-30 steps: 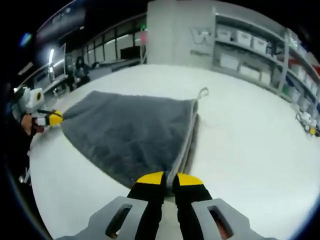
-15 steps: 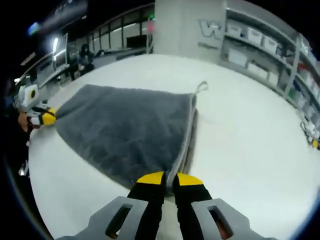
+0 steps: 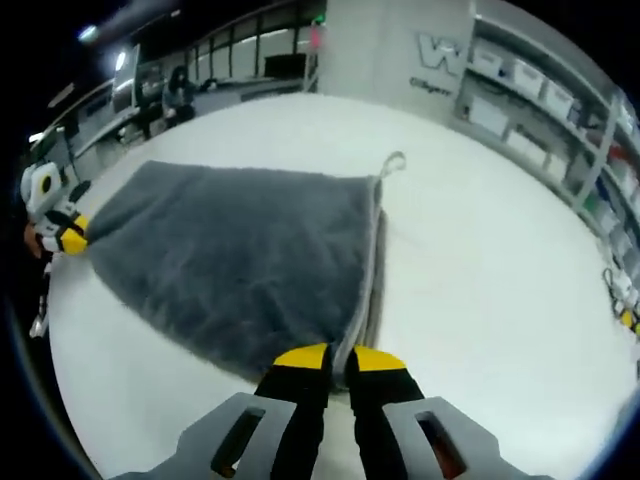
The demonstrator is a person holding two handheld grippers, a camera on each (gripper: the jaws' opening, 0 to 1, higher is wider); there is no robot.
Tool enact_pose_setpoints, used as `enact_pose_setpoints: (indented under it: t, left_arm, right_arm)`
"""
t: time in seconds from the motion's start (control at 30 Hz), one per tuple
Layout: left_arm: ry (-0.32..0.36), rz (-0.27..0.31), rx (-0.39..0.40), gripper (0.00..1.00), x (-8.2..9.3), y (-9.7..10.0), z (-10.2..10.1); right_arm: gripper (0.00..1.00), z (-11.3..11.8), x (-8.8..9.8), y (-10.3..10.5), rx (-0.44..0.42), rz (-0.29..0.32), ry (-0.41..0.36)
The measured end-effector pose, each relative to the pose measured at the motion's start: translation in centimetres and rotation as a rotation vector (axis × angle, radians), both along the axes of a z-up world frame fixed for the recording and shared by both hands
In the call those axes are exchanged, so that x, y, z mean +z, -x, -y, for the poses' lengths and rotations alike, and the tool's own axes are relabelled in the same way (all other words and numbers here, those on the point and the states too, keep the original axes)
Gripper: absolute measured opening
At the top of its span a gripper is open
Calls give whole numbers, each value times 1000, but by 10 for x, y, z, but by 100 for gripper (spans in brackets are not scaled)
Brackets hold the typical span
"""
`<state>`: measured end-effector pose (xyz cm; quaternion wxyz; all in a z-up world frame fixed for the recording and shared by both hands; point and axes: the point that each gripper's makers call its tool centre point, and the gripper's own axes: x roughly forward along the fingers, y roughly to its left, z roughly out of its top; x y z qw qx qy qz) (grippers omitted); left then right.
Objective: Open the folded towel by lifting each exposed corner and separating the folded layers until the towel lies flat within the target outline without major curled edges
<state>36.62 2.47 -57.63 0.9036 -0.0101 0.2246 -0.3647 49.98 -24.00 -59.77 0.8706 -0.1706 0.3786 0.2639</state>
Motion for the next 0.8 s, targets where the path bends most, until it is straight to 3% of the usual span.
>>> enact_pose_setpoints:
  t: [0.8]
  left_arm:
    - [-38,19,-92,4,-2,25,32]
  right_arm:
    - [4,-12,0,-41,67,-11,93]
